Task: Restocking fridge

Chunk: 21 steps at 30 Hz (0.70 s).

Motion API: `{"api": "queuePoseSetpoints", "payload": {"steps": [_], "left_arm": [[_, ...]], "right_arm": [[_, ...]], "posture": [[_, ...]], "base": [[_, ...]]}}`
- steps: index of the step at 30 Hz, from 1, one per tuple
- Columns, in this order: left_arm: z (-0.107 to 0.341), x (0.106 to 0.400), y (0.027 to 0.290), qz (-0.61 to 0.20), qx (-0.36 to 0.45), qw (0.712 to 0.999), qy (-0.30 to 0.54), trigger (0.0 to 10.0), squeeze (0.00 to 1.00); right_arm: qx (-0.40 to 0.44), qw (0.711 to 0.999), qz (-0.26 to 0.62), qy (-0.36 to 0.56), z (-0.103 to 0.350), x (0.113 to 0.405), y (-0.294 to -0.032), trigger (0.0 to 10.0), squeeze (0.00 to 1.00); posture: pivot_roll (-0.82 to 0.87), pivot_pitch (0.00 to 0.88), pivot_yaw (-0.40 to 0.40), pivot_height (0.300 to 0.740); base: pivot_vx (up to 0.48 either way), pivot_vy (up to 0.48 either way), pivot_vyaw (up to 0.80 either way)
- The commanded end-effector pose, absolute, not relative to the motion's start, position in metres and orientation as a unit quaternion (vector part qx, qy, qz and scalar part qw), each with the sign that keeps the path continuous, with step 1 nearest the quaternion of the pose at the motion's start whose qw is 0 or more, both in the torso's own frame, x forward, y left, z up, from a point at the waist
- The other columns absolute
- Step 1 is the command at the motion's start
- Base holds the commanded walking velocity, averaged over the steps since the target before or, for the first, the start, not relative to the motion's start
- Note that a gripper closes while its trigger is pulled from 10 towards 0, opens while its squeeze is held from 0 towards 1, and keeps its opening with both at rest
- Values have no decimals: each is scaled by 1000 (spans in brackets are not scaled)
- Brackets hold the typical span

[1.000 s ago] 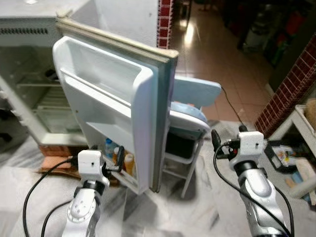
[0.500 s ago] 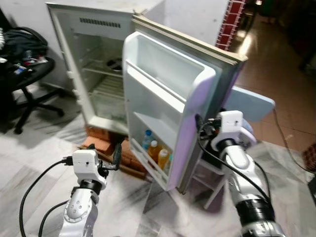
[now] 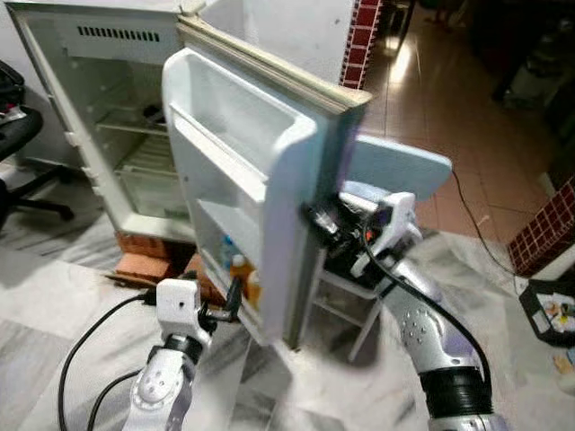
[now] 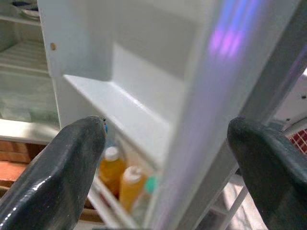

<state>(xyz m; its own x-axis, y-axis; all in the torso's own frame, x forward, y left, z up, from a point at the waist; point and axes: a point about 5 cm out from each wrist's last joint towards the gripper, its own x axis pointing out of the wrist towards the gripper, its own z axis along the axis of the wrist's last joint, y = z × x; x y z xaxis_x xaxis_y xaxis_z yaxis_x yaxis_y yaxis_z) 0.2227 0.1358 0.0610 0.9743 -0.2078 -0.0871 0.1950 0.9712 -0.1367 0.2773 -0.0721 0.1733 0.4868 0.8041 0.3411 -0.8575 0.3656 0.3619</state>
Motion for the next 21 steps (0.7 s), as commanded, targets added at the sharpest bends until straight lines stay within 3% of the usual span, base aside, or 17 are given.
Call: {"api": "queuePoseSetpoints", "payload": {"steps": [1,7,15,21], "left_arm": [[58,220,140,-96,-57,992,61,10000,0],[57,219,141,-96,-56,992,65,10000,0],[57,218,145,-81,-50,993,64,10000,0],[56,218,145,-81,-48,993,69,10000,0]], "right_arm": [[255,788,559,-45,177,264,-70,10000,0],[217,787,577,27,149,245,-90,10000,0],[140,759,626,115,122,221,-113,10000,0],[54,797,582,152,96,232,-121,10000,0]], "posture": [[67,0,-49,740],[66,0,-48,740],[66,0,-51,740],[73,0,-56,740]], "base": [[0,0,0],[0,0,0],[0,0,0],[0,0,0]]}}
